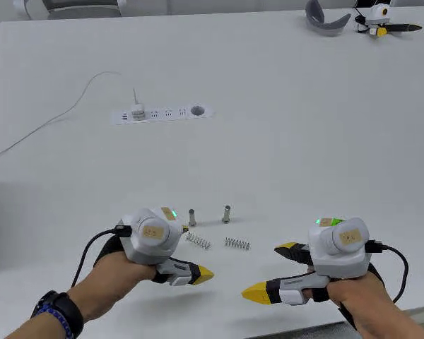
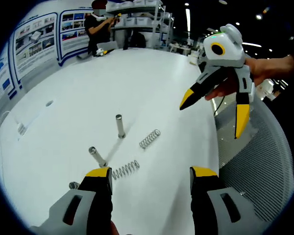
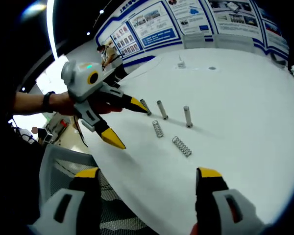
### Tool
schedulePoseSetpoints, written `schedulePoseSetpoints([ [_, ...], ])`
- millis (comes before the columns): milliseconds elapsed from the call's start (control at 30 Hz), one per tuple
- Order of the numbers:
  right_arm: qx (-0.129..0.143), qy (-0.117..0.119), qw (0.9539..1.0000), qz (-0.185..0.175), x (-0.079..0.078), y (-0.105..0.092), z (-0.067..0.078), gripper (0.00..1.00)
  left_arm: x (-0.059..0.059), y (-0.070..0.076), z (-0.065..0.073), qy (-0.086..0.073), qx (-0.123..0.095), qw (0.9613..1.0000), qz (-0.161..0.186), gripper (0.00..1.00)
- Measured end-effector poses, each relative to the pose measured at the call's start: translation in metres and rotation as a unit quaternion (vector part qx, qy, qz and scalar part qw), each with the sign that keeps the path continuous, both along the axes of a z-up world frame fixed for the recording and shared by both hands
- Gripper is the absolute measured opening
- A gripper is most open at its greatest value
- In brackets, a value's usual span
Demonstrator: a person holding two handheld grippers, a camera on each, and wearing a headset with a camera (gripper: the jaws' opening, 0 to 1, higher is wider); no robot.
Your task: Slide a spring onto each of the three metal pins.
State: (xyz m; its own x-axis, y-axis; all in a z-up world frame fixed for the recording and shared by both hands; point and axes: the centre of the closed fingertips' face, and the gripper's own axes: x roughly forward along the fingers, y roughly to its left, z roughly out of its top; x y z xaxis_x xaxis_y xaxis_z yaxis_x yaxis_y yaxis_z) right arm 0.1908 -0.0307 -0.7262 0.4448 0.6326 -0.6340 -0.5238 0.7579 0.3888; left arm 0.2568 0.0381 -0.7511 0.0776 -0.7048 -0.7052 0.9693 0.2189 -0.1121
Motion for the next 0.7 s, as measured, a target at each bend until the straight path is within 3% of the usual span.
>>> schedulePoseSetpoints([
  [433,0.000,0.002,1.0000,-0.004,-0.002,-0.005,0.001,0.81,0.014,-0.007,-0.036,0.033,0.022,0.9992,0.008,0.60],
  [533,0.001,0.004,1.0000,-0.006,-0.003,-0.007,0.002,0.81,0.012,-0.006,-0.039,0.040,0.022,0.9989,0.012,0.59],
  [700,0.003,0.008,0.9999,-0.012,-0.005,-0.009,0.001,0.81,0.003,0.005,-0.039,0.034,0.029,0.9990,0.007,0.55],
])
